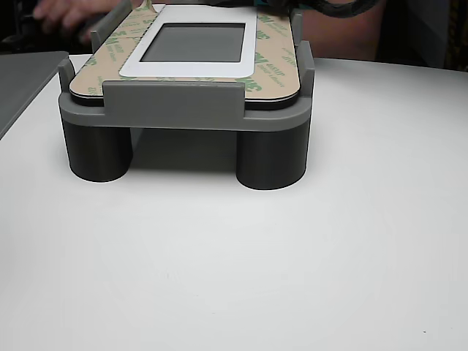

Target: Peel off protective film from adhesive tape.

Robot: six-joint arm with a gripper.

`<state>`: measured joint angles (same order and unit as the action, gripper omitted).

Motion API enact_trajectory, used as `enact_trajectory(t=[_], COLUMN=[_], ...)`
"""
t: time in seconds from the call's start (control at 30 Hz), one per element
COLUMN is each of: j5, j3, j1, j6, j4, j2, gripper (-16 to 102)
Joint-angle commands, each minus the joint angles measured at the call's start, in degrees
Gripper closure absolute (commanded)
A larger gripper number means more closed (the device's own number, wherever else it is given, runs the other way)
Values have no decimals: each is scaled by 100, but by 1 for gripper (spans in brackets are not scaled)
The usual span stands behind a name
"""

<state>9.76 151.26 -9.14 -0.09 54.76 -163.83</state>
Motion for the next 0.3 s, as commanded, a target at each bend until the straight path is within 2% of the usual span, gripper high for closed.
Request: enact_trajectory(t=[0.0,0.07,0.27], j5=[-475,-686,-598], j3=[-18,-18,0], j1=[-53,-53,-44], j6=[316,457,387], j4=[44,9,18], j2=[-545,-492,-554], gripper=[-14,-14,-14])
